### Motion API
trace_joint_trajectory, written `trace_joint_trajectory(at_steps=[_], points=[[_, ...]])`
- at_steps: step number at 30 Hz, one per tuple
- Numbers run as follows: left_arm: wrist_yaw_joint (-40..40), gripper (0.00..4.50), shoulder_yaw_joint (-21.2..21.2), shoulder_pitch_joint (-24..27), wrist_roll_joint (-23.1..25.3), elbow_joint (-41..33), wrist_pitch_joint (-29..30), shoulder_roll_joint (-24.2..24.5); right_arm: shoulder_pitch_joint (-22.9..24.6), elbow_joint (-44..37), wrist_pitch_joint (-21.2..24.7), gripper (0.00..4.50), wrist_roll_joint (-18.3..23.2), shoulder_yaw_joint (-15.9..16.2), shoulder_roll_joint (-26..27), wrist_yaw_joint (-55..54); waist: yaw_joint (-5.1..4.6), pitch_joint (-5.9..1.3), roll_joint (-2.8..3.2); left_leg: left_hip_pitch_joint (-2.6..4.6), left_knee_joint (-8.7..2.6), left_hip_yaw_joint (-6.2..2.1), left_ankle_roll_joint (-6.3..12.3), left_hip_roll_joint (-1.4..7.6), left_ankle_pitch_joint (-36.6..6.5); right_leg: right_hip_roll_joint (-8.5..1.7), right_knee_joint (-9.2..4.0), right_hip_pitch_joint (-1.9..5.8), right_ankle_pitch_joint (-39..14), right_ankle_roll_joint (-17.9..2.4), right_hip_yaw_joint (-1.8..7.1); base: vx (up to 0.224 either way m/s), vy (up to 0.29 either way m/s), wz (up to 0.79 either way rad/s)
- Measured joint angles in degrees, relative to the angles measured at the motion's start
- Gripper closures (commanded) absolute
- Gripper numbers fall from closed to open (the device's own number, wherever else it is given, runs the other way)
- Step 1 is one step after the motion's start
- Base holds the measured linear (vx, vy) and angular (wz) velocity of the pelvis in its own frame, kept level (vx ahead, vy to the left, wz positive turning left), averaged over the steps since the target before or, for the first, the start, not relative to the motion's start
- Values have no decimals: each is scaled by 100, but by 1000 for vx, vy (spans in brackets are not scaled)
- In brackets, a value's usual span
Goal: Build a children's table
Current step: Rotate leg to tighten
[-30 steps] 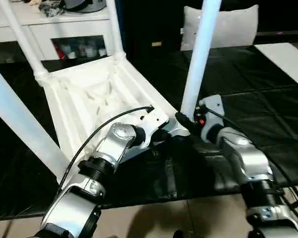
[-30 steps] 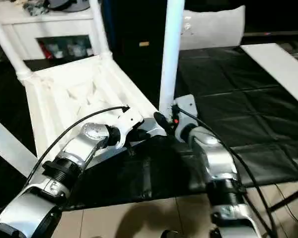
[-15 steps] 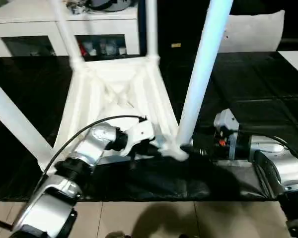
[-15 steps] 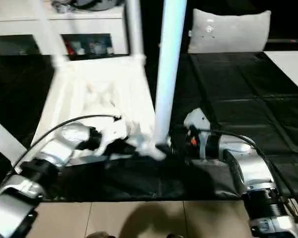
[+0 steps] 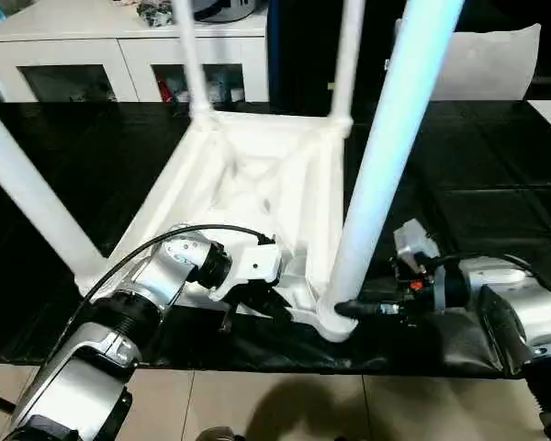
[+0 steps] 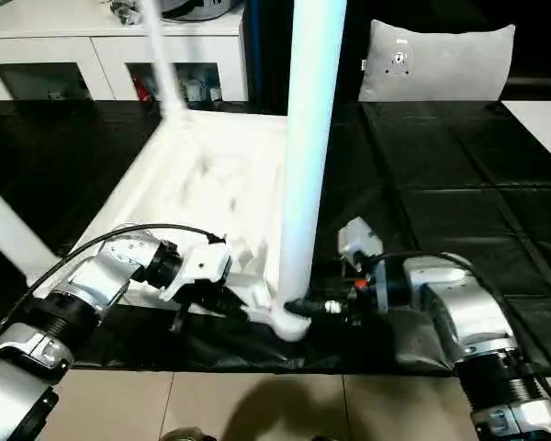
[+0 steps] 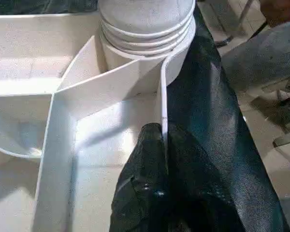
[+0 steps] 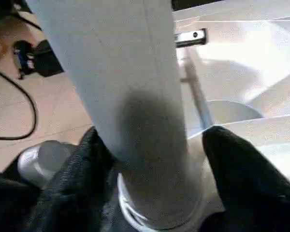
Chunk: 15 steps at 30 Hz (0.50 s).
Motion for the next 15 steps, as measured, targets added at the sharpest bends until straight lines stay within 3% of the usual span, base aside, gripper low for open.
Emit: trace_joint_trajectory(at_steps=[9,15], points=[[-2,450,-9,-3,1,1,-29,5,0,1,28,237,47,18,2,109,-1,0,0,2,0,2,0,0,0,0,0,1,0,1,1,0,0,0],[50,450,55,-11,-8,-2,292,-45,37,-53,136,250,59,-11,97,-117,-27,0,0,14,0,3,-1,1,1,1,0,9,0,1,1,0,0,0]])
